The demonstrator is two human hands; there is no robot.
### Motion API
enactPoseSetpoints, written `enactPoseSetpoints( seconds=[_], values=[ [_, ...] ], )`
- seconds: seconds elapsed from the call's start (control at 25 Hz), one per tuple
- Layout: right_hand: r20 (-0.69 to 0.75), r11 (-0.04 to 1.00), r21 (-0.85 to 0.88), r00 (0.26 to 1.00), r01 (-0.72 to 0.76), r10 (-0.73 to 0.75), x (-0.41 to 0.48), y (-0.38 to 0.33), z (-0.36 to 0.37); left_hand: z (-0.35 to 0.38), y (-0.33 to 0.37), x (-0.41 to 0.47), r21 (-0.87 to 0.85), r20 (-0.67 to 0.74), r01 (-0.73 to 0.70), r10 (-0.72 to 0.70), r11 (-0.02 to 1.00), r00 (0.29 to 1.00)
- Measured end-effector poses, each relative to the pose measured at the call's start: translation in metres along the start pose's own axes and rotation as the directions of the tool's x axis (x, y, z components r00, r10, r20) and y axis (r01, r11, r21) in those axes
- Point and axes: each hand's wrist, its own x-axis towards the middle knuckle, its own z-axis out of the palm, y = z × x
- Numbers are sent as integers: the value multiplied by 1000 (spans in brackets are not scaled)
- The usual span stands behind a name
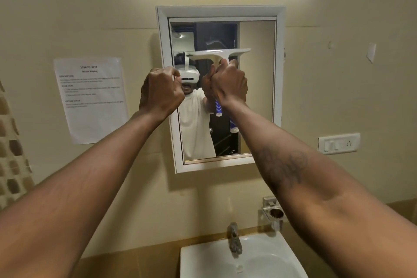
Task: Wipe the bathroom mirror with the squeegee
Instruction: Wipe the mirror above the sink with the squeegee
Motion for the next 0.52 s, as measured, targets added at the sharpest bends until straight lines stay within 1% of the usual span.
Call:
enactPoseSetpoints(
  seconds=[0.2, 0.32, 0.4, 0.48, 0.52],
  values=[
    [-38, 998, -19, 998, 57, -58, 37, -13, 6, 9, -3, 17, 14, -8, -20, 20, 1000, 1000],
    [-63, 995, -82, 996, 61, -66, 49, -17, 8, 12, -5, 22, 20, -20, -22, 22, 1000, 1000],
    [-51, 990, -131, 997, 58, -65, 51, -13, 10, 15, -4, 22, 21, -17, -31, 32, 999, 999],
    [-21, 977, -196, 996, 86, -92, 47, -5, 13, 19, -3, 19, 15, -15, -28, 28, 999, 999],
    [-12, 975, -203, 996, 89, -93, 43, 1, 15, 21, -3, 17, 10, -17, -23, 23, 1000, 1000]
  ],
)
